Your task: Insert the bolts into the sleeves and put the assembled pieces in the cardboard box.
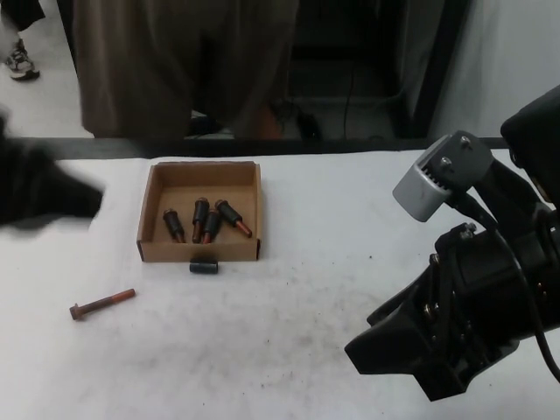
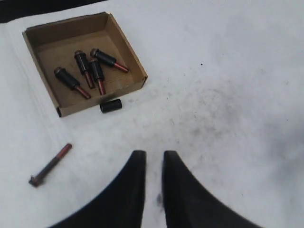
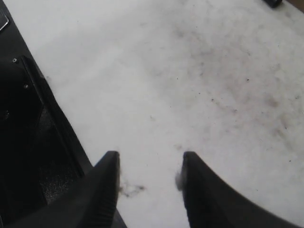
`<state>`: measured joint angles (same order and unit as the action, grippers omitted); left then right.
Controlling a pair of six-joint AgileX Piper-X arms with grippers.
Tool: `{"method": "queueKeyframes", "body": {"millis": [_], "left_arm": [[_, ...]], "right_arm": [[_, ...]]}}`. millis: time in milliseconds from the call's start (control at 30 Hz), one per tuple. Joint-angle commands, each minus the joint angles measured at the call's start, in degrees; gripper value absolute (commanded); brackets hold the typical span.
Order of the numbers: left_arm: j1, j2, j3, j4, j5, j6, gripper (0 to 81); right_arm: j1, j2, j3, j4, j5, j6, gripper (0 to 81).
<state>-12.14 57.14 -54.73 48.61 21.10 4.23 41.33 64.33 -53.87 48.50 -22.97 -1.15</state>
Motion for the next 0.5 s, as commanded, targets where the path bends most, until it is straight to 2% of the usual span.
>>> {"method": "queueKeyframes", "body": {"millis": [0,233,367,467], "left_arm": [[0.1,-14.7,8.7,3.8,-0.5,-1.5,13.2],[0.1,-30.6,14.6,5.2,-0.5,-6.9,13.2],[0.1,-34.6,14.6,5.0,-0.5,-6.9,13.2],[0.1,-35.1,14.6,5.0,-0.5,-6.9,13.2]], "right_arm": [[-0.3,-0.7,-0.7,0.2,-0.4,-0.5,40.0],[-0.3,-0.5,-0.7,-0.6,1.2,-0.5,40.0],[-0.3,0.8,-0.7,-4.0,5.6,-2.9,40.0],[-0.3,4.3,-2.3,-4.5,6.4,-4.4,39.8]]}}
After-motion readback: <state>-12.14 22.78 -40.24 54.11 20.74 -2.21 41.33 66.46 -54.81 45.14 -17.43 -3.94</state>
